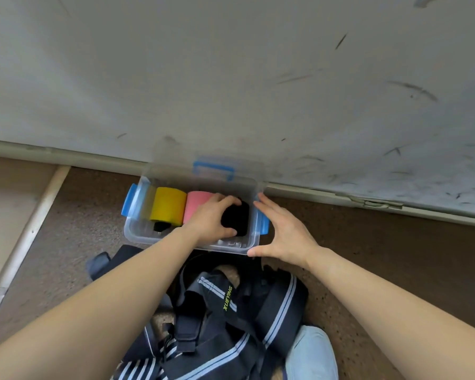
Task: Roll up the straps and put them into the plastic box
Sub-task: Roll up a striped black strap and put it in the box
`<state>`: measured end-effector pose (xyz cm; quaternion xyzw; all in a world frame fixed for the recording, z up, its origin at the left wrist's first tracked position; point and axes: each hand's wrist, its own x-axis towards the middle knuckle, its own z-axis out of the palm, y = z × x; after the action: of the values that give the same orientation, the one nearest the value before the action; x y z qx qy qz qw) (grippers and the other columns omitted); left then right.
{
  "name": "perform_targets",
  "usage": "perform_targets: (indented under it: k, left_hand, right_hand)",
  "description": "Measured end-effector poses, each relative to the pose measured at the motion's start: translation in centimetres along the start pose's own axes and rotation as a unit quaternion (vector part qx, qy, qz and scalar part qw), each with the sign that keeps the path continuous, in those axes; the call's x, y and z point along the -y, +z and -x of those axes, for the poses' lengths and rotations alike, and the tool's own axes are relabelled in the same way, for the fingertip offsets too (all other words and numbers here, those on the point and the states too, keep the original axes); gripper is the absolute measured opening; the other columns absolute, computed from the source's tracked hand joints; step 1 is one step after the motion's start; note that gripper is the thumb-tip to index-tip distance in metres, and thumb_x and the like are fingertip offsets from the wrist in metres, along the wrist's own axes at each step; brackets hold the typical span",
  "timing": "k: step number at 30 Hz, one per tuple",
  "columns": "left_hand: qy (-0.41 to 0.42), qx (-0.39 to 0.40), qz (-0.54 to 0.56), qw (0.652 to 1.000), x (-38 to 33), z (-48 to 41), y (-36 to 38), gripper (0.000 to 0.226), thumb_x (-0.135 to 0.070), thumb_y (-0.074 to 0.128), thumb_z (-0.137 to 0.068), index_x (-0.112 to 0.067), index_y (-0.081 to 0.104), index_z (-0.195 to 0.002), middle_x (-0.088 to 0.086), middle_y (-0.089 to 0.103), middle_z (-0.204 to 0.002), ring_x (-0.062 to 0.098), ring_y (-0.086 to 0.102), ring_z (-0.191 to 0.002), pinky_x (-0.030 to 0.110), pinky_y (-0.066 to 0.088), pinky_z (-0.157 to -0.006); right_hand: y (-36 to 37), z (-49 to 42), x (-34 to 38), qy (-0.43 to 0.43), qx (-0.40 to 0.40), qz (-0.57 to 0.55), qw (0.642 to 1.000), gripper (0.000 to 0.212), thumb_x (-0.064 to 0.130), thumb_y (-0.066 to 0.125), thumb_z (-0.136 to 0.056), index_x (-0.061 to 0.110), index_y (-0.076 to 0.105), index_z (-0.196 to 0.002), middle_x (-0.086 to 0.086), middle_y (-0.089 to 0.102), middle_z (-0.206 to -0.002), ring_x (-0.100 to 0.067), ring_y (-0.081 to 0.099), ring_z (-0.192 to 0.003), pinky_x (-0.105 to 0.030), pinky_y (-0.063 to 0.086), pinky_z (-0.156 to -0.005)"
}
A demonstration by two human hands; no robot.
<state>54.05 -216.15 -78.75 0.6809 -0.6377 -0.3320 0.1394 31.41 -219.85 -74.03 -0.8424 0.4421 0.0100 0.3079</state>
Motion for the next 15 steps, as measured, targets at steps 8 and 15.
perform_targets:
  k: [8,15]
  left_hand:
    - [0.023,-0.016,-0.074,0.997,0.3,-0.9,0.2,0.044,-0.027,0.085,-0.082,-0.022,0.068,-0.122,0.005,0.053,-0.132,0.027,0.061,-0.108,0.041,0.054,-0.089]
    - [0.019,-0.102,-0.124,0.987,-0.1,-1.3,0.6,0.046,-0.034,0.078,-0.088,-0.022,0.064,-0.130,0.007,0.061,-0.122,0.032,0.065,-0.101,0.047,0.056,-0.080]
  right_hand:
    - [-0.2,0.2,0.3,0.012,0.013,-0.007,1.000,0.120,0.059,0.088,-0.066,0.037,0.019,-0.161,0.025,0.003,-0.168,-0.009,0.016,-0.155,-0.034,0.022,-0.122]
    - [-0.2,0.2,0.2,0.014,0.023,-0.018,0.999,0.120,0.058,0.089,-0.067,0.037,0.018,-0.162,0.026,0.001,-0.168,-0.008,0.014,-0.155,-0.035,0.023,-0.124]
